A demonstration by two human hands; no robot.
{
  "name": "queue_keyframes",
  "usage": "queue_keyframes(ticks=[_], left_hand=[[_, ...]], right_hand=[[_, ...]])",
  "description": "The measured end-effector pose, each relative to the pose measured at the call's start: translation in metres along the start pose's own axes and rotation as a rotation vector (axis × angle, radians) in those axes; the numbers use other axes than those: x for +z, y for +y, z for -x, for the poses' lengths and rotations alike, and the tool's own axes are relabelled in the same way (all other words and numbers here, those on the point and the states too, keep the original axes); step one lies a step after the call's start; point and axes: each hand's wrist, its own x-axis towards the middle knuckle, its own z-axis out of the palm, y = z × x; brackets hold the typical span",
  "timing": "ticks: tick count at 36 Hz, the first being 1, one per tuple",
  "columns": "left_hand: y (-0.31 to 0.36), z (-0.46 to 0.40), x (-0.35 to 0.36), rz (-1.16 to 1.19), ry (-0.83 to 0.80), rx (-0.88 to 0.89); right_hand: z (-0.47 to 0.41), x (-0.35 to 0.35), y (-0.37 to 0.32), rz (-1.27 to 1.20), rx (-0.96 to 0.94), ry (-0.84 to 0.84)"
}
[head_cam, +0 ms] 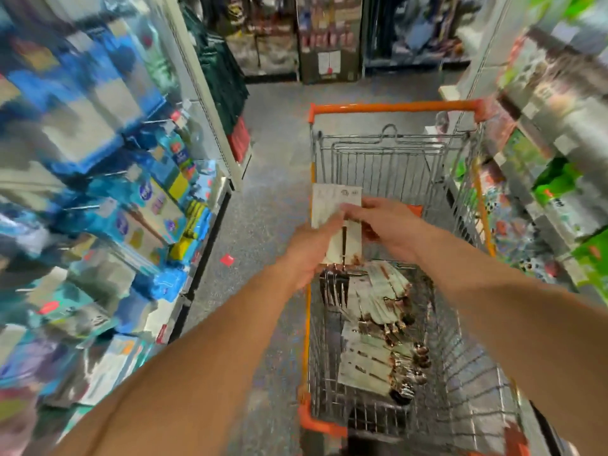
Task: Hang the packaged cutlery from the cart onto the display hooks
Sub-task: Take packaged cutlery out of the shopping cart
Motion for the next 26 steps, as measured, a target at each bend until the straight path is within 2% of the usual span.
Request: queue_keyframes(ticks=[4,8,20,26], left_hand=[[0.003,0.041,-0.031,0.026,0.104,0.012],[0.000,0.087,-0.063,-0.029,0.183,0.085],[0.000,0.191,-0.146,0.138,0.288,0.199],[-0.007,0.228,-0.183,0.136,0.365,0.280]], right_hand=[[0.025,0.036,-0.002,0.008,-0.004,-0.004],[0.055,0.074,-0.005,-0.040,-0.009,-0.089],[0.109,0.171,-0.034,-0.040,-0.069,-0.365],[0.122,0.220,-0.042,0.028,-0.069,-0.484]])
